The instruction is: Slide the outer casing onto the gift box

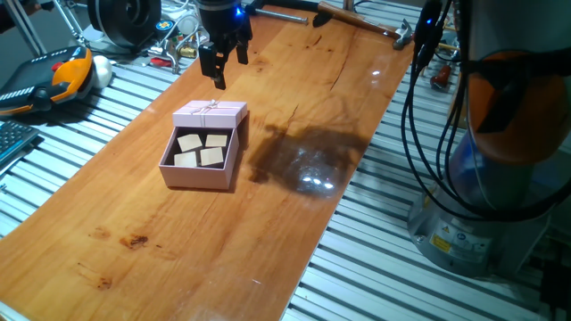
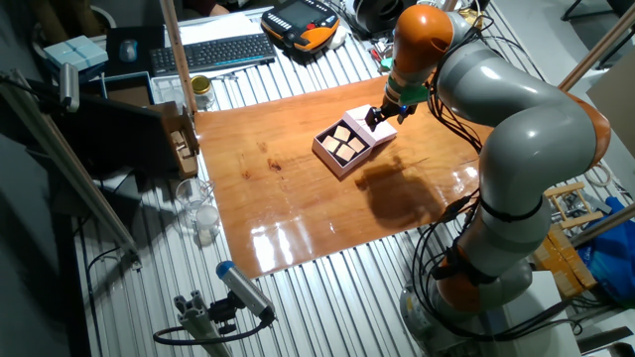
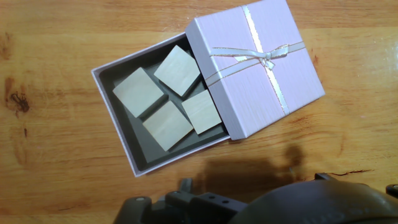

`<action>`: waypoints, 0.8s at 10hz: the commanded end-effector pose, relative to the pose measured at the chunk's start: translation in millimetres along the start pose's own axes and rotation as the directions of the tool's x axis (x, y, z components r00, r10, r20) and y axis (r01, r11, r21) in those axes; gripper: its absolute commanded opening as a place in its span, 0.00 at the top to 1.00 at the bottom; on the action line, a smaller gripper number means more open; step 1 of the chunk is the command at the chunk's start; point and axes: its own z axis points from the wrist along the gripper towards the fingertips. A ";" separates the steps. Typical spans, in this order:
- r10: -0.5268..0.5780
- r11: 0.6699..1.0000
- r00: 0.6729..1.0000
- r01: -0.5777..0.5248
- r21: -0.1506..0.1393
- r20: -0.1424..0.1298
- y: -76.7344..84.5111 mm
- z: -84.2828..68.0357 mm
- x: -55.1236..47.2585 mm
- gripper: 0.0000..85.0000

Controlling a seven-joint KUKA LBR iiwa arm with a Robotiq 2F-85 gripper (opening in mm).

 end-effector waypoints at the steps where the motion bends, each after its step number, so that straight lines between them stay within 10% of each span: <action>1: -0.024 0.999 1.000 0.024 0.044 -0.010 -0.1 -0.2 0.0 1.00; 8: -0.023 0.999 1.000 0.024 0.047 -0.013 0.6 -4.4 -0.1 1.00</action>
